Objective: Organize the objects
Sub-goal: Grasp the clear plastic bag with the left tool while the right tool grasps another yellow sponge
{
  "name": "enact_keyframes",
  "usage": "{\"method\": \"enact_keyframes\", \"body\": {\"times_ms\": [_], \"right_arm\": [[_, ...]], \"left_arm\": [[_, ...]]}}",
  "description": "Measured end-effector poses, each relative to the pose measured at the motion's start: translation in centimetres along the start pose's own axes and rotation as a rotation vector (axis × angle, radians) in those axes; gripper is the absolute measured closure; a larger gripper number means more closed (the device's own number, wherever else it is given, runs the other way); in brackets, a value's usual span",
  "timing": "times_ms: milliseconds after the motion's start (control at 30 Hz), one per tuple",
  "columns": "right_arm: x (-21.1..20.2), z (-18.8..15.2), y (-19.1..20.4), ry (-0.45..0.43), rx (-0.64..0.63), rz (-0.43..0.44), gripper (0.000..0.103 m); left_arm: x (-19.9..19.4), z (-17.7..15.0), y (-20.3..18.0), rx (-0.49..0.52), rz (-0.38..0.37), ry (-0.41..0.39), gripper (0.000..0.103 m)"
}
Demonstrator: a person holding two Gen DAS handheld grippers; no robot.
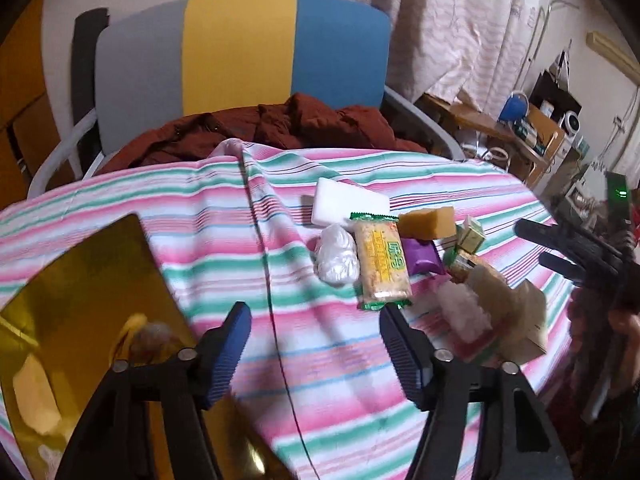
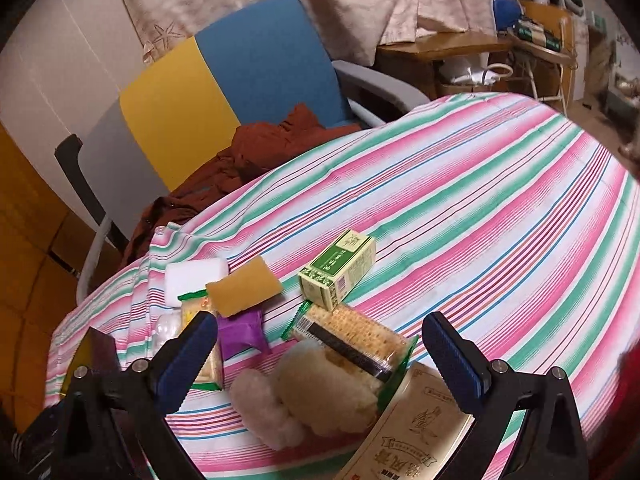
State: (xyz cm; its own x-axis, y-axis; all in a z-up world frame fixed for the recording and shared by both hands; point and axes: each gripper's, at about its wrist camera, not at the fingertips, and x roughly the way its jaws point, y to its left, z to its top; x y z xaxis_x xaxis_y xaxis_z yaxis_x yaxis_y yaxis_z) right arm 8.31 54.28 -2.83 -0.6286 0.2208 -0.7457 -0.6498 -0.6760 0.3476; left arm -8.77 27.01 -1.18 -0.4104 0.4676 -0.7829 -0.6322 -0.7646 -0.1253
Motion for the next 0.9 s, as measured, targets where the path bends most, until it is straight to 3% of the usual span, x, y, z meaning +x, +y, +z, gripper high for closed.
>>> {"method": "enact_keyframes", "body": {"times_ms": [100,433,567,800,900], "right_arm": [[0.1,-0.1,-0.2,0.012,0.009,-0.004,0.0],[0.0,0.0,-0.2,0.015,0.021,0.017,0.0],[-0.1,-0.1,-0.1,0.013,0.019,0.021,0.0],[0.1,-0.1,0.0,0.021,0.015,0.021,0.0],[0.2,-0.2,0.2,0.022,-0.003,0.017,0.0]], "left_arm": [[1.9,1.3,-0.4,0.023,-0.01,0.028,0.051],[9.2,3.7,-1.5,0.048,-0.004,0.133,0.055],[11.6,4.6,-1.8,0.053,-0.025,0.154,0.067],[14.9,4.8,-1.8,0.051,-0.025,0.218,0.066],[14.6,4.5,-1.8,0.045,-0.016,0.196,0.067]]}}
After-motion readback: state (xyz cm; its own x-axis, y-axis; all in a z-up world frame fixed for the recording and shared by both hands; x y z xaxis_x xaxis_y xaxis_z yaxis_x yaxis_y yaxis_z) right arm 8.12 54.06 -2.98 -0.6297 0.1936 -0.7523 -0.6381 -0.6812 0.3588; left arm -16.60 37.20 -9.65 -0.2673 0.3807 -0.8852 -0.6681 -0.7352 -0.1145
